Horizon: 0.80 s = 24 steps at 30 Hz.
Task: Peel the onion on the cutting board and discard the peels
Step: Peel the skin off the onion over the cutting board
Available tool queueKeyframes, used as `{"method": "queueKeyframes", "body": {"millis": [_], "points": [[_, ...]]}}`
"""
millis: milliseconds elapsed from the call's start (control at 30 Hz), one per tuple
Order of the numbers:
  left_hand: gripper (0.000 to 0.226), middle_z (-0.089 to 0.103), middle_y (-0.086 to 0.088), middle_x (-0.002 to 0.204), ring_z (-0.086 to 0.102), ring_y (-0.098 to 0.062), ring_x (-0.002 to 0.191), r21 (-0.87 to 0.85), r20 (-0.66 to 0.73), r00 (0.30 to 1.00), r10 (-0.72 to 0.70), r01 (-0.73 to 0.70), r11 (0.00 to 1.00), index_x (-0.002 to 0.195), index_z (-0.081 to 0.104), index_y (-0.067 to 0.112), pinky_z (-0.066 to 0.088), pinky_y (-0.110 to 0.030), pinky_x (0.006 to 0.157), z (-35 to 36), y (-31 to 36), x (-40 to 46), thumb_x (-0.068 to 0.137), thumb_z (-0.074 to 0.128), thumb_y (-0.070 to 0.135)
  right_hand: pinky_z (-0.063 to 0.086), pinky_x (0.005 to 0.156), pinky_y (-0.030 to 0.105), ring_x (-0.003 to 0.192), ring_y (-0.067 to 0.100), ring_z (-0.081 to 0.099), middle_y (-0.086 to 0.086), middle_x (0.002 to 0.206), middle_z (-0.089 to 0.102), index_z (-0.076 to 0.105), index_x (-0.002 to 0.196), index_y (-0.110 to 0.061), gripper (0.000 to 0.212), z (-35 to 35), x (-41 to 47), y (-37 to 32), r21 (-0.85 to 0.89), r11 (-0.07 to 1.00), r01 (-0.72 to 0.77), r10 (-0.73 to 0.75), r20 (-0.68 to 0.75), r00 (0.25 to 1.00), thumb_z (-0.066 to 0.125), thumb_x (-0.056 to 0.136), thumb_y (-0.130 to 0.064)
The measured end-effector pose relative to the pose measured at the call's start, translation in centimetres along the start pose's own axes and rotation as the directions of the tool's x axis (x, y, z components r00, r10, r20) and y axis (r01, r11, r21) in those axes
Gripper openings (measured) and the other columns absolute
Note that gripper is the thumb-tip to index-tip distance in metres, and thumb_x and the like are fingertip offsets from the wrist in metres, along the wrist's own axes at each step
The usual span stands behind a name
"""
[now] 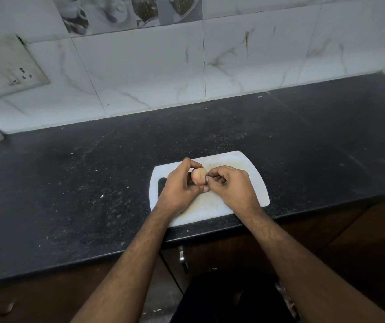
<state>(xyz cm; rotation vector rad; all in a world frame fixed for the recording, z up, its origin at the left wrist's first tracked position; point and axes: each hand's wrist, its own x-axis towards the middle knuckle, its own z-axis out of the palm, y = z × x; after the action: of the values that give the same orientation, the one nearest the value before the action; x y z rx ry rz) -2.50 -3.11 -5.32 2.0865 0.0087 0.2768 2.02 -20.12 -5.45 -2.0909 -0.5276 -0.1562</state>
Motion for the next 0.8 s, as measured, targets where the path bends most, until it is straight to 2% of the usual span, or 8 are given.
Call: {"method": "queueKeyframes", "body": {"millis": [200, 300, 400, 533, 667, 733, 800], "points": [[0.053, 0.075, 0.0, 0.097, 0.069, 0.003, 0.084, -0.016, -0.005, 1.0, 0.001, -0.001, 1.0, 0.113, 0.057, 0.019, 0.053, -0.013, 0.073, 0.05, 0.03, -0.01, 0.075, 0.092, 0.004, 0.06, 0.071, 0.033, 0.071, 0.009, 0.066, -0.012, 0.079, 0.07, 0.074, 0.093, -0.02, 0.005, 0.05, 0.03, -0.25, -0.049, 0.999, -0.018, 0.02, 0.03, 0.999, 0.074, 0.088, -0.02], [0.053, 0.075, 0.0, 0.1, 0.073, -0.008, 0.09, -0.038, -0.005, 1.0, 0.007, -0.007, 0.999, 0.111, 0.056, 0.02, 0.055, -0.016, 0.074, 0.05, 0.14, -0.01, 0.075, 0.093, 0.008, 0.059, 0.07, 0.029, 0.071, 0.008, 0.065, -0.011, 0.074, 0.069, 0.073, 0.09, -0.02, 0.003, -0.18, -0.08, -0.4, -0.011, 0.999, -0.044, 0.044, 0.009, 0.999, 0.074, 0.089, -0.023], [0.054, 0.074, -0.002, 0.105, 0.074, -0.016, 0.096, -0.091, -0.013, 1.0, -0.004, 0.002, 0.996, 0.11, 0.055, 0.018, 0.057, -0.019, 0.078, -0.02, 0.21, -0.08, 0.074, 0.094, 0.009, 0.059, 0.068, 0.031, 0.071, 0.014, 0.065, -0.008, 0.076, 0.069, 0.073, 0.087, -0.021, 0.004, -0.28, -0.06, -0.45, 0.01, 0.998, -0.068, 0.068, -0.017, 0.998, 0.074, 0.088, -0.024], [0.054, 0.073, 0.0, 0.108, 0.071, -0.013, 0.098, -0.095, -0.016, 1.0, 0.009, -0.01, 0.995, 0.111, 0.056, 0.019, 0.056, -0.018, 0.081, -0.13, 0.26, -0.09, 0.074, 0.095, 0.013, 0.059, 0.068, 0.03, 0.07, 0.011, 0.064, -0.01, 0.077, 0.068, 0.073, 0.088, -0.021, 0.003, -0.18, -0.06, -0.43, 0.006, 0.998, -0.066, 0.066, -0.024, 0.998, 0.072, 0.089, -0.024], [0.05, 0.073, 0.008, 0.108, 0.063, 0.003, 0.094, -0.094, -0.029, 1.0, 0.011, -0.013, 0.995, 0.109, 0.059, 0.02, 0.048, -0.012, 0.078, -0.22, 0.48, -0.13, 0.075, 0.095, 0.017, 0.058, 0.071, 0.026, 0.075, 0.007, 0.064, -0.011, 0.082, 0.069, 0.073, 0.093, -0.019, 0.006, -0.22, 0.03, -0.42, 0.001, 0.999, -0.053, 0.053, -0.052, 0.997, 0.069, 0.093, -0.023], [0.049, 0.073, 0.013, 0.11, 0.063, 0.002, 0.097, -0.096, -0.046, 0.999, 0.004, -0.008, 0.995, 0.108, 0.059, 0.026, 0.048, -0.016, 0.079, -0.29, 0.3, -0.03, 0.075, 0.094, 0.02, 0.057, 0.074, 0.025, 0.079, 0.004, 0.066, -0.012, 0.086, 0.071, 0.072, 0.099, -0.018, 0.012, -0.28, -0.01, -0.38, 0.011, 0.999, -0.043, 0.044, -0.103, 0.994, 0.062, 0.099, -0.024], [0.049, 0.073, 0.014, 0.112, 0.066, -0.006, 0.102, -0.092, -0.057, 0.998, -0.001, -0.004, 0.996, 0.106, 0.057, 0.033, 0.052, -0.026, 0.084, -0.31, 0.04, 0.08, 0.076, 0.094, 0.022, 0.056, 0.072, 0.027, 0.079, 0.003, 0.066, -0.012, 0.088, 0.072, 0.072, 0.104, -0.018, 0.02, -0.4, -0.03, -0.39, 0.03, 0.999, -0.022, 0.026, -0.132, 0.991, 0.056, 0.103, -0.03]]}}
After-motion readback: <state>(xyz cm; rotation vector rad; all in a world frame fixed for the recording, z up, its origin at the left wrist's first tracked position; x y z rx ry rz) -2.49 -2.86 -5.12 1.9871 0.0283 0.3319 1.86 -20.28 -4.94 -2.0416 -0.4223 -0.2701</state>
